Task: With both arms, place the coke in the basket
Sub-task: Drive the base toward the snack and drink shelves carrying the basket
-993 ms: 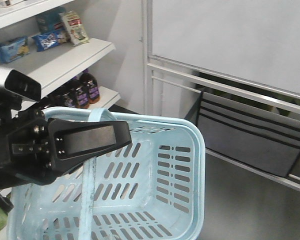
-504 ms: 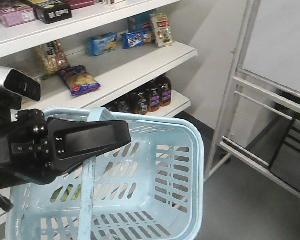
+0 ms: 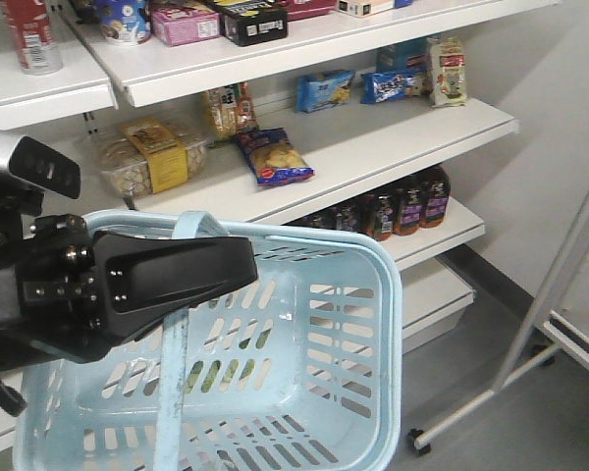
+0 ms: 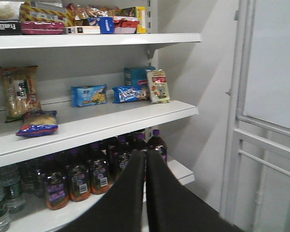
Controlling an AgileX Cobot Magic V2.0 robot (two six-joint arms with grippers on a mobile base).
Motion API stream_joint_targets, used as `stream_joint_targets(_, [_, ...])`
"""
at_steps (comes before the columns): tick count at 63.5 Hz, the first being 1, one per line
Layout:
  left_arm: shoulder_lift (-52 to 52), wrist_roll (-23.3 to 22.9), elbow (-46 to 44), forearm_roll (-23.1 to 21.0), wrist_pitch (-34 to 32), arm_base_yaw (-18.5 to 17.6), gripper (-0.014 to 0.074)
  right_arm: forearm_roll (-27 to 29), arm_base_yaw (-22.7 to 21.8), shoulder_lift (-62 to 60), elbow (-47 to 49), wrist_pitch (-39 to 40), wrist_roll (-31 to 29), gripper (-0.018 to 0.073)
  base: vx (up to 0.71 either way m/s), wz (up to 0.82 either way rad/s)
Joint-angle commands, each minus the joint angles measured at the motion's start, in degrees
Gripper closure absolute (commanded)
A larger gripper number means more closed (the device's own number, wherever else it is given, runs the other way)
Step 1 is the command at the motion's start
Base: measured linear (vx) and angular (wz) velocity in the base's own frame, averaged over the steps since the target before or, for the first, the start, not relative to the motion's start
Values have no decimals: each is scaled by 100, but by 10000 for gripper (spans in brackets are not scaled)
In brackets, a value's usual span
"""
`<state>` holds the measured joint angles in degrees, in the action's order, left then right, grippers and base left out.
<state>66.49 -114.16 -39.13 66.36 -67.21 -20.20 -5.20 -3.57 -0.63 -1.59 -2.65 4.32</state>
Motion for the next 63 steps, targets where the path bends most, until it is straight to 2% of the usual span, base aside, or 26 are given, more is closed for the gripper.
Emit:
stream_joint_targets(1, [-130, 60, -140, -475, -1020, -30, 603, -41, -27, -74, -37, 418, -41, 564, 3, 35])
stream_joint_targets(63, [-130, 60, -140, -475, -1020, -30, 603, -41, -27, -74, -37, 418, -41, 564, 3, 49])
